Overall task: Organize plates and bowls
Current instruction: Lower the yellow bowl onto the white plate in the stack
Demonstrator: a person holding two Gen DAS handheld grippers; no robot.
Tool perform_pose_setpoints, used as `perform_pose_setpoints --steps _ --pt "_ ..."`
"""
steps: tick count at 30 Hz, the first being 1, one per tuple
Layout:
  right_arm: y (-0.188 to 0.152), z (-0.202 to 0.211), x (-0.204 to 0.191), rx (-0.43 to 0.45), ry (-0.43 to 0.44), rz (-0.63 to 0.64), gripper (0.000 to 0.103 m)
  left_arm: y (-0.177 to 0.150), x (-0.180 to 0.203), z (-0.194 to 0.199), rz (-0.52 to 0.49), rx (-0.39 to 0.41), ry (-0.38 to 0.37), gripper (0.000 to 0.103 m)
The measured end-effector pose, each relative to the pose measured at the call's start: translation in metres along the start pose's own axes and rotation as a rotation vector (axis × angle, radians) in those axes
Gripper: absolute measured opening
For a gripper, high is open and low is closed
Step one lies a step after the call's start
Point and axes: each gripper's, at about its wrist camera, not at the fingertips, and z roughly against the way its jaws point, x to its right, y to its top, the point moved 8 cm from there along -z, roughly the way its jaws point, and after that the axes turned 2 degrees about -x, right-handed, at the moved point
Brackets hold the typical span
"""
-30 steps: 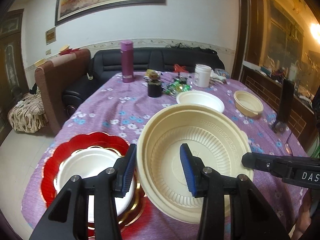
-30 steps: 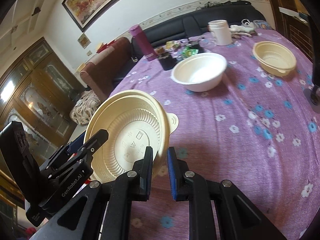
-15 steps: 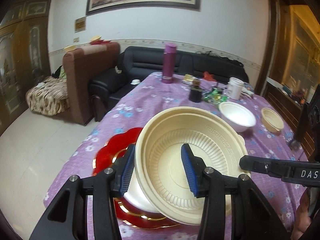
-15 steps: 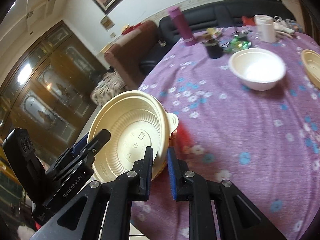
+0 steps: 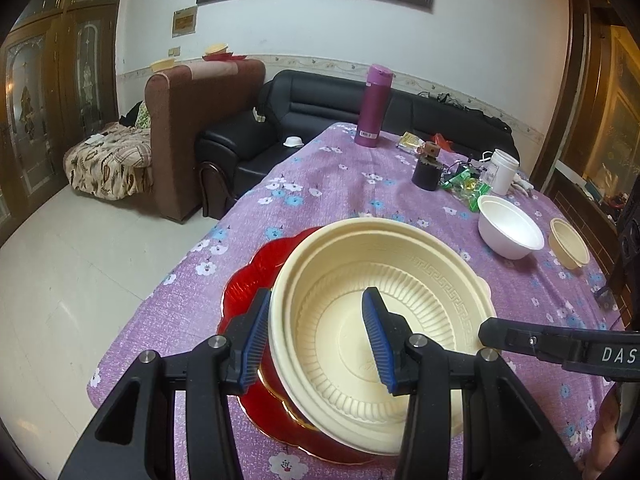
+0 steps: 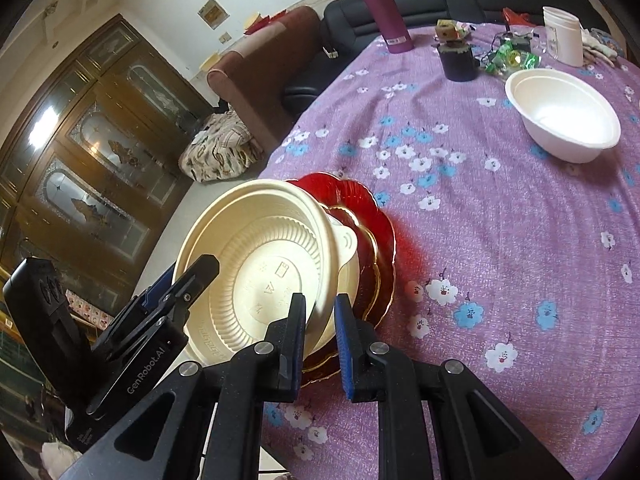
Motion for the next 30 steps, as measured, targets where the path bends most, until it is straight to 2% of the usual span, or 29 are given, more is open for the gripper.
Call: perform_pose_setpoints --steps 16,30 --pt "0.001 -0.010 0.010 -0.012 -0.012 -0.013 0.018 -0.002 0.003 -0.010 0.001 -0.019 -0.005 0.044" --pt "-0.001 0.006 0.015 0.011 0.010 -0.026 0.018 0.006 0.001 0.005 -0.003 0.016 0.023 0.046"
